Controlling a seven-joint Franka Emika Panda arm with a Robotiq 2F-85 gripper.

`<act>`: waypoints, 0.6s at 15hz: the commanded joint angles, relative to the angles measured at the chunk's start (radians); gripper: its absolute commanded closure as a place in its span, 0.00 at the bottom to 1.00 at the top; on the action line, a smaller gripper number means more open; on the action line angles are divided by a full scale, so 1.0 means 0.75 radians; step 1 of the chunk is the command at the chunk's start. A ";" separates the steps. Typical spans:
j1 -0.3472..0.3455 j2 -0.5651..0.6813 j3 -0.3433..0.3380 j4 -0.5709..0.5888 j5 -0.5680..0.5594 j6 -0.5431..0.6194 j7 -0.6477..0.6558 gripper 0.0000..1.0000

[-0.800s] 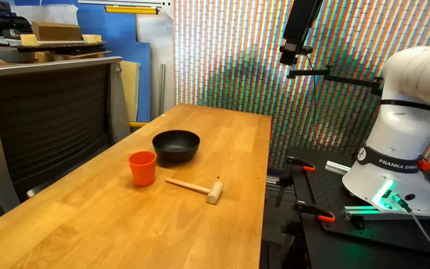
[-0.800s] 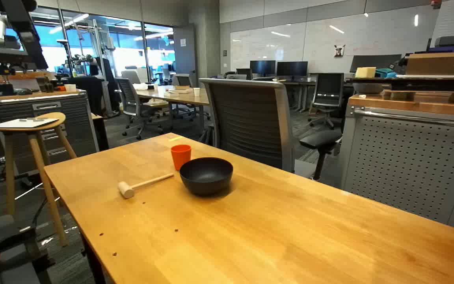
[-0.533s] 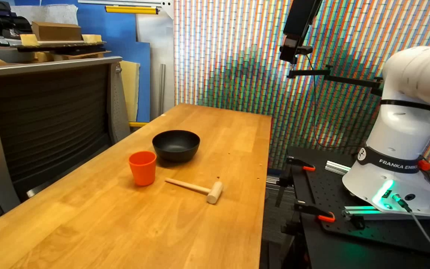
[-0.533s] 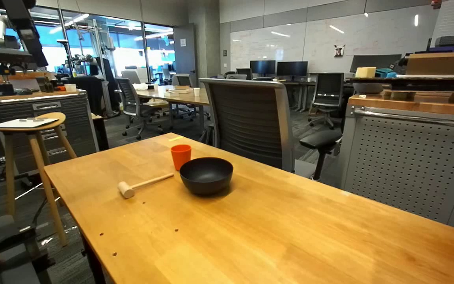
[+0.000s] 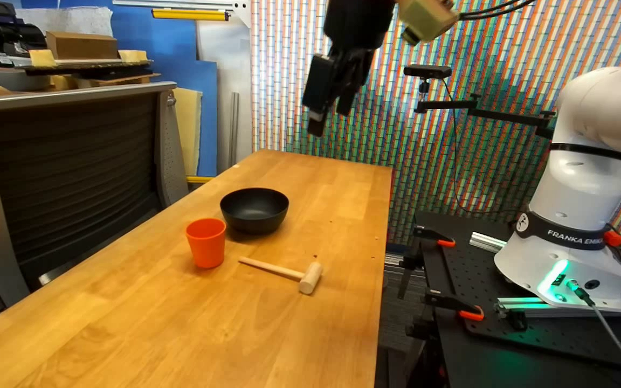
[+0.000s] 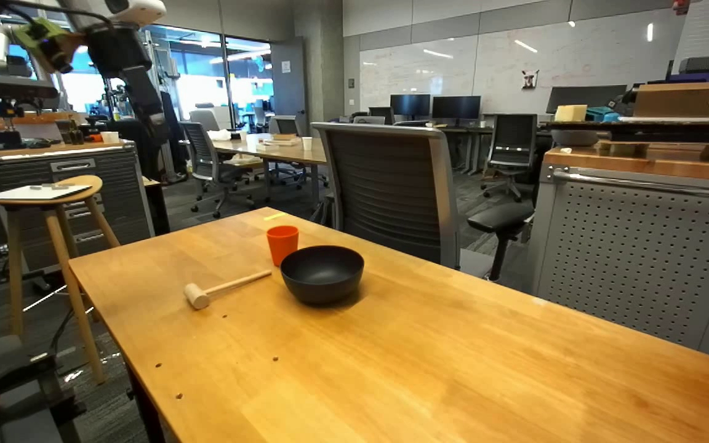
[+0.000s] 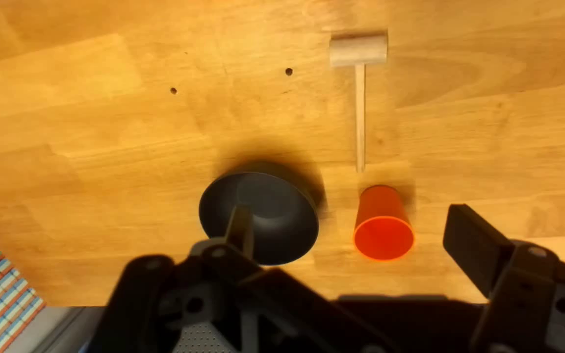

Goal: Put the cup in the bowl

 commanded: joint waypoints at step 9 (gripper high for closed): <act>0.166 0.997 -0.284 0.741 -0.283 0.073 -0.109 0.00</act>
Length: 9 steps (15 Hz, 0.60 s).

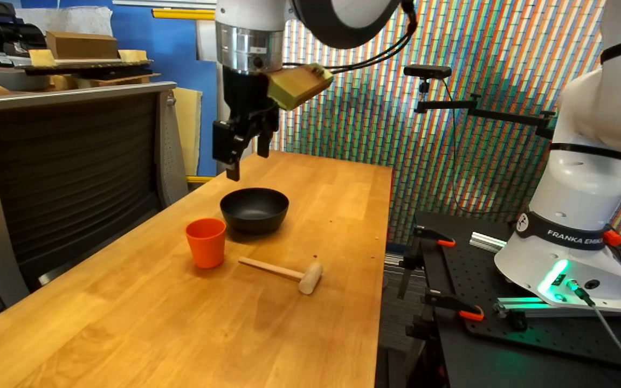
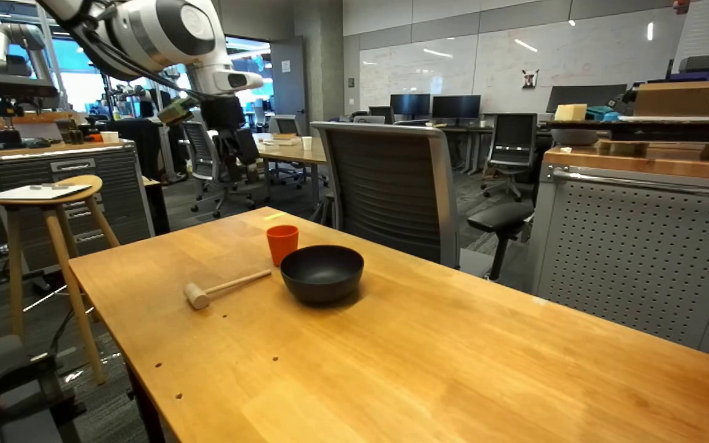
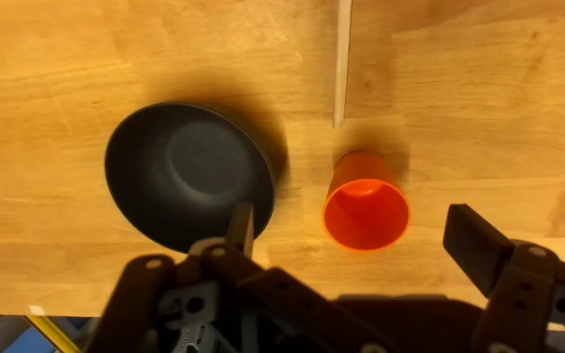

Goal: Put the cup in the bowl

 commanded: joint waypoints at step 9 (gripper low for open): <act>0.352 0.678 -0.376 0.717 0.287 -0.184 -0.327 0.00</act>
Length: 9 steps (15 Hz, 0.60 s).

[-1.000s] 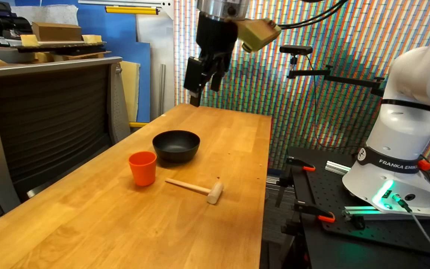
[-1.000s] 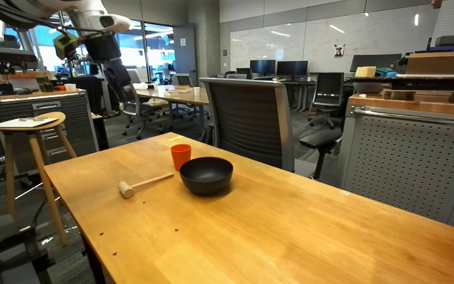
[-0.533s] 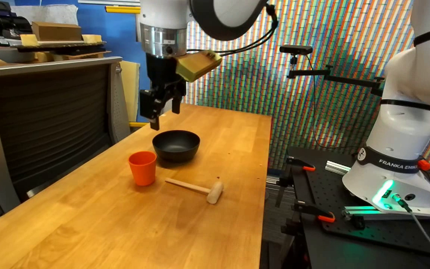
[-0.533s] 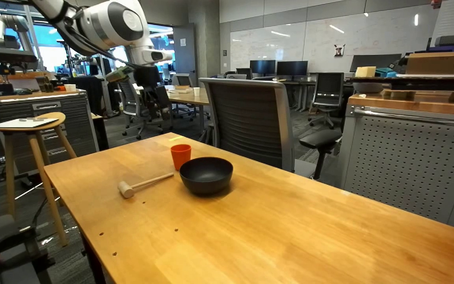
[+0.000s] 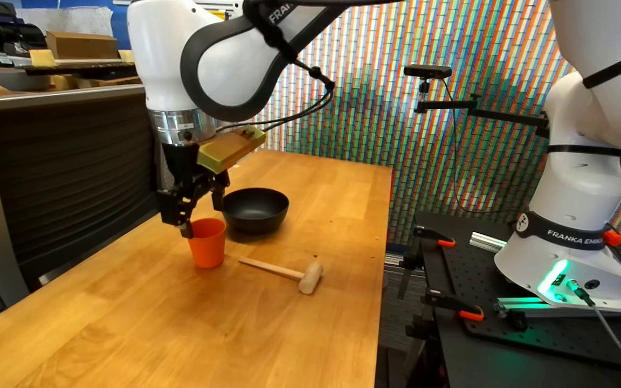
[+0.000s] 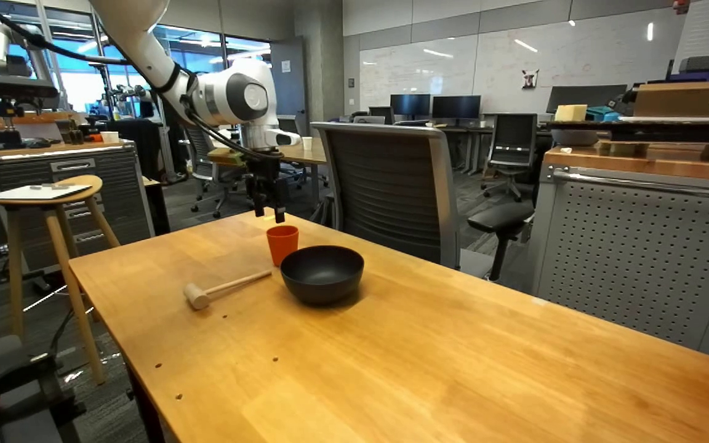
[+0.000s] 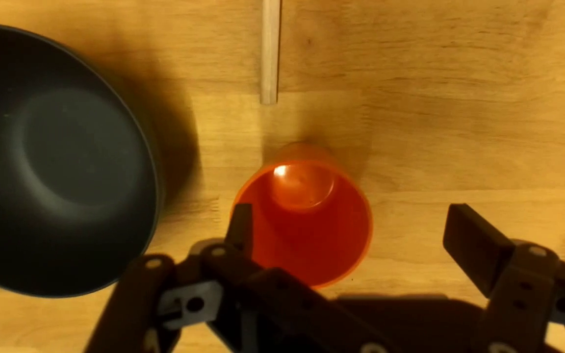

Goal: Put the cup in the bowl

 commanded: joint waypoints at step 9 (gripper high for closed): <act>0.063 0.247 -0.071 0.353 0.181 -0.175 -0.165 0.08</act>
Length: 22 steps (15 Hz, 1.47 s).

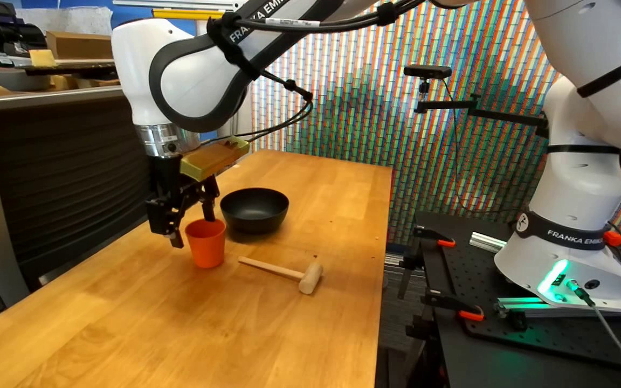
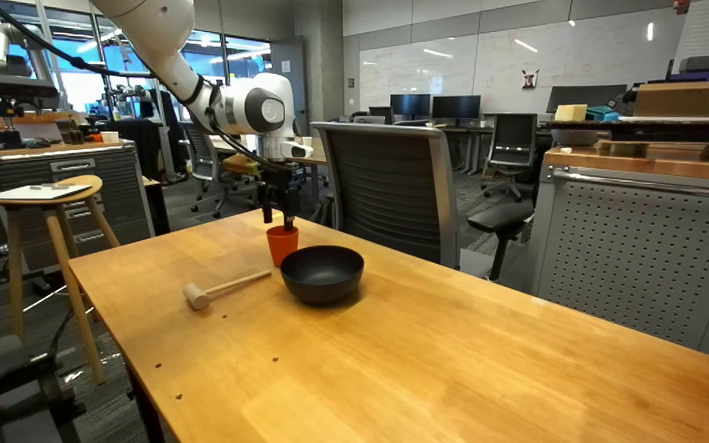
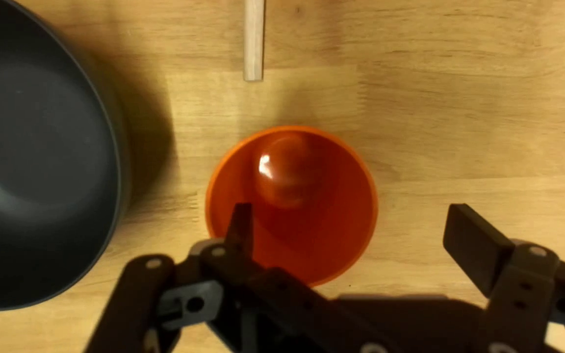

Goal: Put the cup in the bowl

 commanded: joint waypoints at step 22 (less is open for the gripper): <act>0.071 -0.428 -0.188 -0.329 -0.008 -0.062 0.151 0.94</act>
